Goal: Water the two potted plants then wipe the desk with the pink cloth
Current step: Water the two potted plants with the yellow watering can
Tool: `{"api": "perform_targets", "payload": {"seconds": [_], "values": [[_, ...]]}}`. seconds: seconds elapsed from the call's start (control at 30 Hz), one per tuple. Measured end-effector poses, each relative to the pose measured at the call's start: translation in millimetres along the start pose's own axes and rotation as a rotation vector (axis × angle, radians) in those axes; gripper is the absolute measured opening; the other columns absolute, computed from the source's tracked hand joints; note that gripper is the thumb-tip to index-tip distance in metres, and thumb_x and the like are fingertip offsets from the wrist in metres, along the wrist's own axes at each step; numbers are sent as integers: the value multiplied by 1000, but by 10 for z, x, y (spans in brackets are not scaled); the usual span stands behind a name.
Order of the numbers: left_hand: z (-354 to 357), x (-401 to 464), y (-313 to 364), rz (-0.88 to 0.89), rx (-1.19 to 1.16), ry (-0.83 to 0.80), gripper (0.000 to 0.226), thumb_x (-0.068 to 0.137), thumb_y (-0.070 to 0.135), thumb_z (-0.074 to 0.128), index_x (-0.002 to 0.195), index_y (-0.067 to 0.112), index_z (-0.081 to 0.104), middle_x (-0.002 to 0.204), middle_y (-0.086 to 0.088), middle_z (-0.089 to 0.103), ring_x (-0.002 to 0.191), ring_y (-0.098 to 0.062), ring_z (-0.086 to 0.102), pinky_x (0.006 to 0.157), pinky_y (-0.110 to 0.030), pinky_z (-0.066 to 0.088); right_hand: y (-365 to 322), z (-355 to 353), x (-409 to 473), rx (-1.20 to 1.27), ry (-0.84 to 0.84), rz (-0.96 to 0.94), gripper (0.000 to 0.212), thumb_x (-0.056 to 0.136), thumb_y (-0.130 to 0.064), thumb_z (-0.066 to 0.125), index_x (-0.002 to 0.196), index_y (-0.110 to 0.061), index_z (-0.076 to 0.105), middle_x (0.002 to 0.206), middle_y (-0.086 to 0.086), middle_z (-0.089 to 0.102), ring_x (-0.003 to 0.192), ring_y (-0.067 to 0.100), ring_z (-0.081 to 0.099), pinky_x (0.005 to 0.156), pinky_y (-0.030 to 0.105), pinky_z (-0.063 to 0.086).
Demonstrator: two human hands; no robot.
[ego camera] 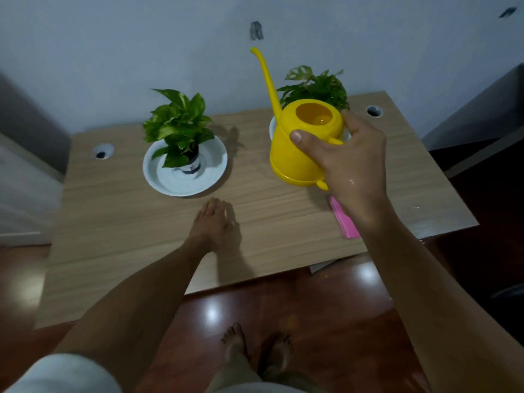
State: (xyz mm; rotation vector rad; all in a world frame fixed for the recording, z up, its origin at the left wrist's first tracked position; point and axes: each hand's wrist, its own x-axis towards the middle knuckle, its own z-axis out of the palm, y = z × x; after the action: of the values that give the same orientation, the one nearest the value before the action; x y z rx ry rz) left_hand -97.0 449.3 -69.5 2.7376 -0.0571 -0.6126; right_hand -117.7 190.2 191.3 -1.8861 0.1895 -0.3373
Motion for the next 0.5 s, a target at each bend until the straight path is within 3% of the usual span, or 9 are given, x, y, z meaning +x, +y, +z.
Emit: {"api": "perform_targets", "payload": {"seconds": [0.13,0.27,0.37,0.5], "values": [[-61,-150,-404,-37,-6,27,69,105,44,43,162,11,19,172,-18,9,161,-36,4,129,-49,13,-29,428,-169,19,-76,2,42,76,-35,94,107,-13,76,96,-6,78,86,3,71,79,24,57],[-44,-278,-686,-62,-53,73,57,99,44,48,146,15,35,161,-24,24,155,-43,18,124,-54,24,9,787,-326,32,-139,38,43,76,-33,95,111,-15,77,99,-7,79,92,6,73,83,26,58],[-11,-339,-841,-99,-88,93,56,97,41,49,144,16,32,164,-27,20,157,-45,13,125,-55,21,72,1003,-439,25,-185,55,42,76,-31,95,111,-15,77,97,-9,78,89,1,72,80,20,57],[39,-361,-992,-101,-99,127,61,98,40,46,150,14,26,167,-28,13,158,-46,8,126,-57,17,114,1190,-516,-20,-210,67,41,75,-33,95,107,-15,75,97,-5,78,90,9,73,83,30,59]]}}
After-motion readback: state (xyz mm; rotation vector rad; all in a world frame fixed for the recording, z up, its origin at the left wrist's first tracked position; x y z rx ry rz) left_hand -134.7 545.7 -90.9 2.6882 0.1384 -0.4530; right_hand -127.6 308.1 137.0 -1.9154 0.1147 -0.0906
